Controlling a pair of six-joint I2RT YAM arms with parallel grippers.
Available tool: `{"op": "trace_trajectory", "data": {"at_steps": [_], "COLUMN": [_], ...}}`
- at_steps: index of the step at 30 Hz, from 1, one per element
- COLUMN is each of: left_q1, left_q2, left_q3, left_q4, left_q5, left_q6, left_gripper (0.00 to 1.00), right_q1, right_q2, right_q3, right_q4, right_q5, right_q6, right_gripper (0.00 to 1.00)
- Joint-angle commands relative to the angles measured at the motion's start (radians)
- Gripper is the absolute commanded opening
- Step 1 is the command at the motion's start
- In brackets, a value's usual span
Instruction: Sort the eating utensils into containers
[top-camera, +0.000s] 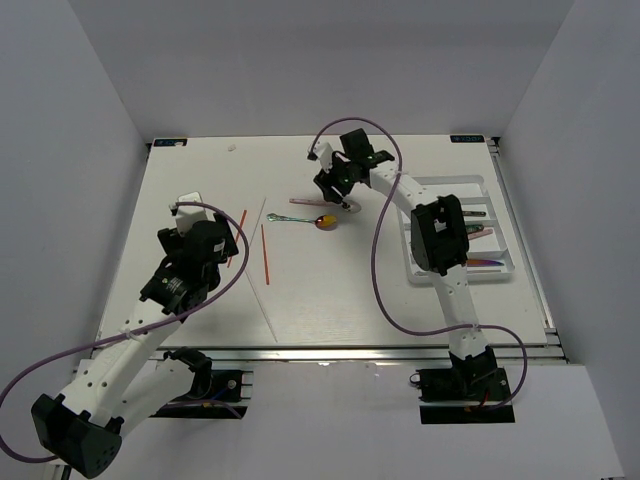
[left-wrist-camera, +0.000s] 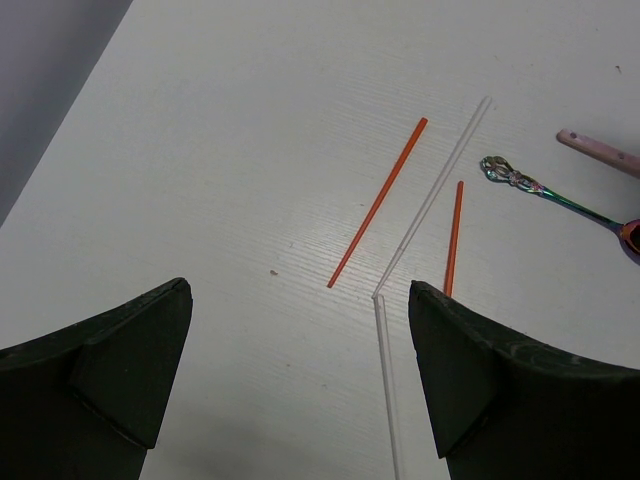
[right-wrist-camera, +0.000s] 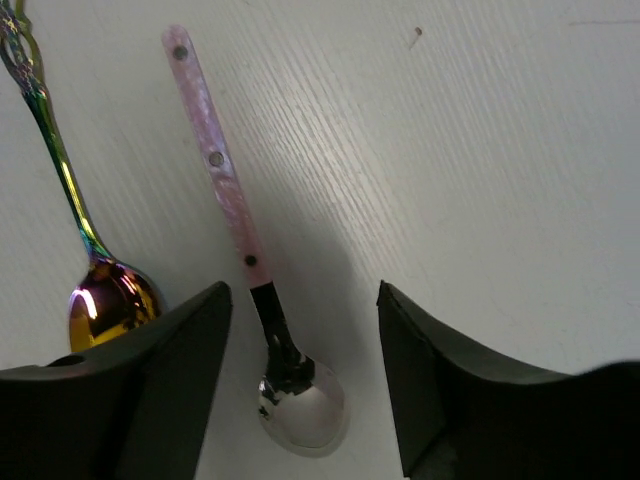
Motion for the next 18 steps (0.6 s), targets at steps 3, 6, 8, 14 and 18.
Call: {"op": "trace_trajectory", "data": {"at_steps": [3,6,8,14,18], "left_q1": [0.005,0.005,0.005,0.005,0.005], "left_q2": [-0.009,-0.012,-0.017,-0.021,-0.023], "left_q3": [-0.002,-0.002,-0.003,-0.003,-0.003], "left_q4": [0.019,0.017,0.017,0.017,0.017], "left_q5": [0.016,0.018,0.016,0.021,0.021], "left_q6": [0.011,0.011,0.012,0.014,0.014], "left_gripper": [0.98,0.98,0.98,0.98,0.98], "right_q1": [-0.005,-0.008,-0.016,-0.045,-0.045], "right_q2": [0.021,0.023,0.037,0.048,0.005], "right_q3": [0.009,-0.005,0.0,-0.012,-0.077], "right_q4": [-0.058,-0.067,-0.081,-0.124,-0.094], "right_q5": [-0.011,0.003,-0.003,-0.026,-0.018], "right_q6": [-0.097,-0.112,-0.124,-0.121,-0.118], "right_gripper": [0.57,0.58,0.58,0.38,0.1]}}
